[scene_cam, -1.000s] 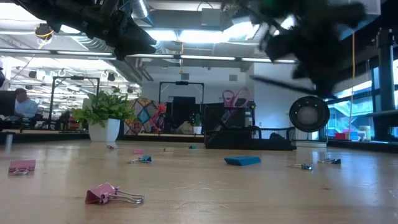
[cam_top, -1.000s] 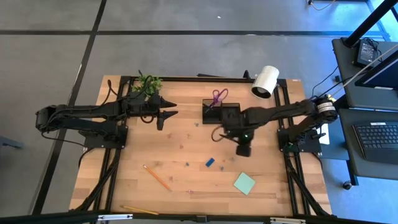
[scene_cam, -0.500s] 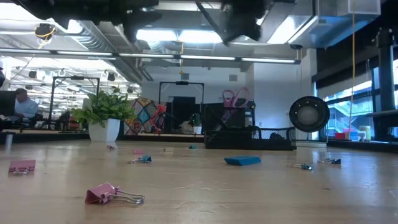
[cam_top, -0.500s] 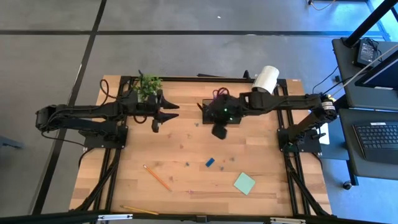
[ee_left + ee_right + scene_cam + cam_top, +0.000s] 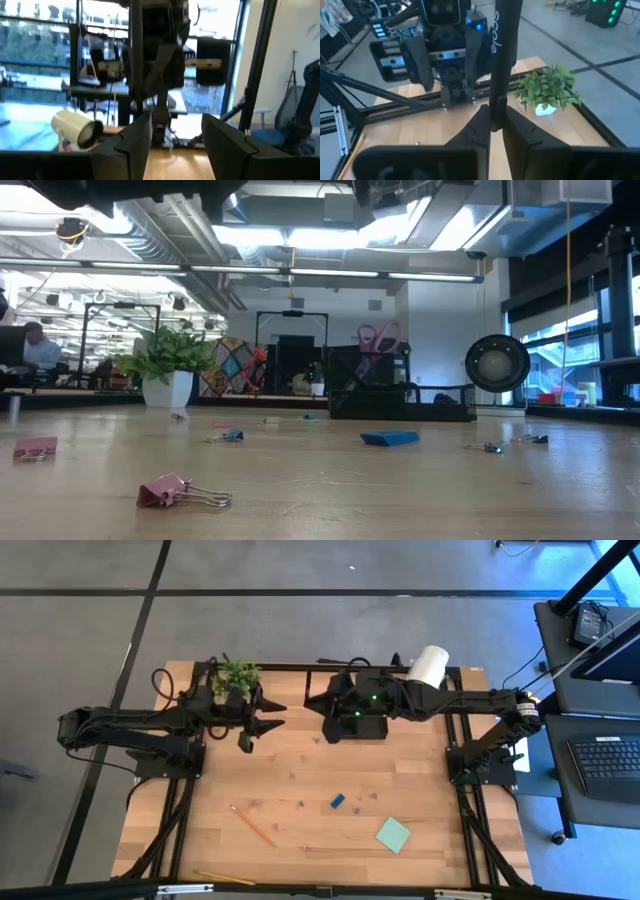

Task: Pick and place office supplies into organizer
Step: Put the black pen into the black desk organizer

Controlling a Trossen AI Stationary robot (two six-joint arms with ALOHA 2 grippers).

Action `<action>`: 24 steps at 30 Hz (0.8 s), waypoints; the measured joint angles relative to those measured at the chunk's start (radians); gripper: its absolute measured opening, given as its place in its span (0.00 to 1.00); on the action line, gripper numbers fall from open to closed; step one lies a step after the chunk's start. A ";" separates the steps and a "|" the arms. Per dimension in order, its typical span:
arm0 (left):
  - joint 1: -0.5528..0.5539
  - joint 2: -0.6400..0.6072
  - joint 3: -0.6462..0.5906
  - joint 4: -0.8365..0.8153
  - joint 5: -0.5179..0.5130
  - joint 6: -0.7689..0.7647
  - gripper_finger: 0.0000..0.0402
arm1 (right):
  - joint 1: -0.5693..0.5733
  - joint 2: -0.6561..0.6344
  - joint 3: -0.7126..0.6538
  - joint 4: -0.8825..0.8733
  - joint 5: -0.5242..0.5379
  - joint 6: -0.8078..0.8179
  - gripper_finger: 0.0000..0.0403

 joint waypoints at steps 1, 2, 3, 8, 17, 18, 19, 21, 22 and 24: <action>0.002 0.000 0.000 0.008 -0.007 0.004 0.42 | 0.000 0.000 0.000 -0.001 -0.001 0.008 0.09; 0.003 0.000 0.000 0.010 -0.024 0.012 0.42 | 0.000 0.000 0.000 -0.002 -0.006 0.014 0.09; 0.003 0.000 0.000 0.009 -0.049 0.019 0.42 | 0.001 0.000 0.000 -0.001 -0.013 0.020 0.09; 0.003 0.023 0.001 0.009 -0.068 0.001 0.42 | 0.010 0.022 0.001 0.000 -0.019 0.031 0.09; 0.003 0.138 0.057 -0.006 -0.052 -0.054 0.42 | 0.015 0.081 0.000 -0.014 -0.022 0.035 0.09; 0.003 0.150 0.065 -0.006 -0.052 -0.059 0.42 | 0.015 0.086 0.001 -0.005 -0.022 0.036 0.09; 0.005 0.157 0.068 -0.008 -0.051 -0.062 0.42 | 0.015 0.088 0.001 -0.009 -0.029 0.037 0.09; 0.009 0.177 0.079 -0.011 -0.052 -0.062 0.42 | 0.015 0.092 0.000 -0.009 -0.049 0.038 0.09; 0.010 0.186 0.081 -0.011 -0.052 -0.063 0.42 | 0.016 0.093 0.000 -0.006 -0.052 0.038 0.09; 0.015 0.203 0.087 -0.011 -0.052 -0.063 0.42 | 0.019 0.094 0.000 -0.015 -0.053 0.040 0.09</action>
